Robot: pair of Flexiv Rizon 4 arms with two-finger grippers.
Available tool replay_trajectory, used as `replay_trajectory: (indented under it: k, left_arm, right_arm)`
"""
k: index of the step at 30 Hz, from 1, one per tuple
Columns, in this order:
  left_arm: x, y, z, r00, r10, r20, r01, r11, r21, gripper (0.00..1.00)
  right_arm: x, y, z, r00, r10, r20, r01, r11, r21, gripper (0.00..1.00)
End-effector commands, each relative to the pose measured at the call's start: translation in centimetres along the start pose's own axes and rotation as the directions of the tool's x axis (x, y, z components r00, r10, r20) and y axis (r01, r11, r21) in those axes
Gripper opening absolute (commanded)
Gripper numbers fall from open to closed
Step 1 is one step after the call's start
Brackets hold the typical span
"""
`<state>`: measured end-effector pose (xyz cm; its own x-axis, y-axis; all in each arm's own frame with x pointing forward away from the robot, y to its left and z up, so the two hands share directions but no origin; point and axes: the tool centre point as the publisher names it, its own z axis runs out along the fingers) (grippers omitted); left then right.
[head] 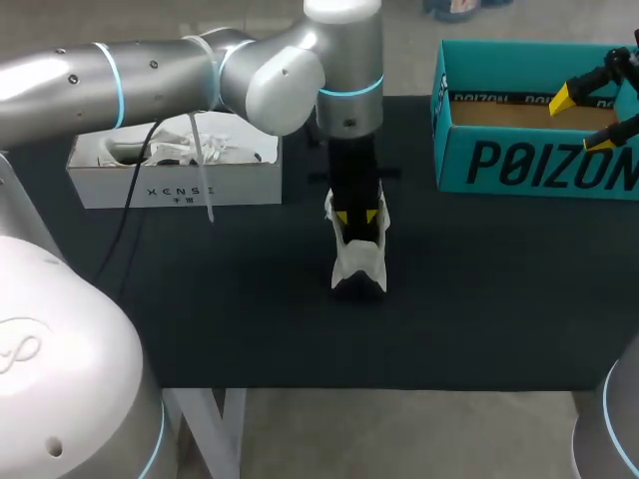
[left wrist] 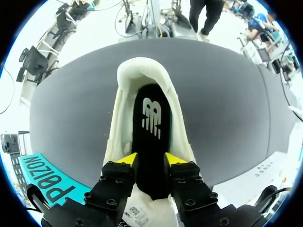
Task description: Take the shoe out of the shoebox, open the shoe tongue, remove and reinsert the insole, then place the shoe into the shoebox
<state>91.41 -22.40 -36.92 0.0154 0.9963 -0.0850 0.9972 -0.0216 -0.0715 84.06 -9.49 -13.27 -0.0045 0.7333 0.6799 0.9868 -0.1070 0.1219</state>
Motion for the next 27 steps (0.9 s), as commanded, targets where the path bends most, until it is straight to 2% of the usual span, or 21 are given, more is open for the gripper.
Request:
replay_trajectory:
  k: [1,14,22,27]
  left_arm:
    - [0.1,-0.3,-0.3,1.0,-0.005,-0.006,0.005,1.0,-0.008,1.0]
    - [0.6,-1.8,-1.4,1.0,0.006,-0.029,-0.007,0.999,-0.038,1.0]
    - [0.3,-1.7,-1.6,0.999,0.012,-0.03,-0.015,0.997,-0.073,1.0]
    - [0.3,-0.7,-1.7,0.999,-0.008,-0.039,0.005,0.997,-0.082,1.0]
  right_arm:
    - [0.0,-0.1,0.0,1.0,0.002,0.002,-0.002,1.0,-0.001,1.0]
    - [0.0,-0.1,0.0,1.0,0.002,0.002,-0.002,1.0,-0.001,1.0]
    - [0.0,-0.1,0.0,1.0,0.002,0.002,-0.002,1.0,-0.001,1.0]
    - [0.0,-0.1,0.0,1.0,0.002,0.002,-0.002,1.0,-0.001,1.0]
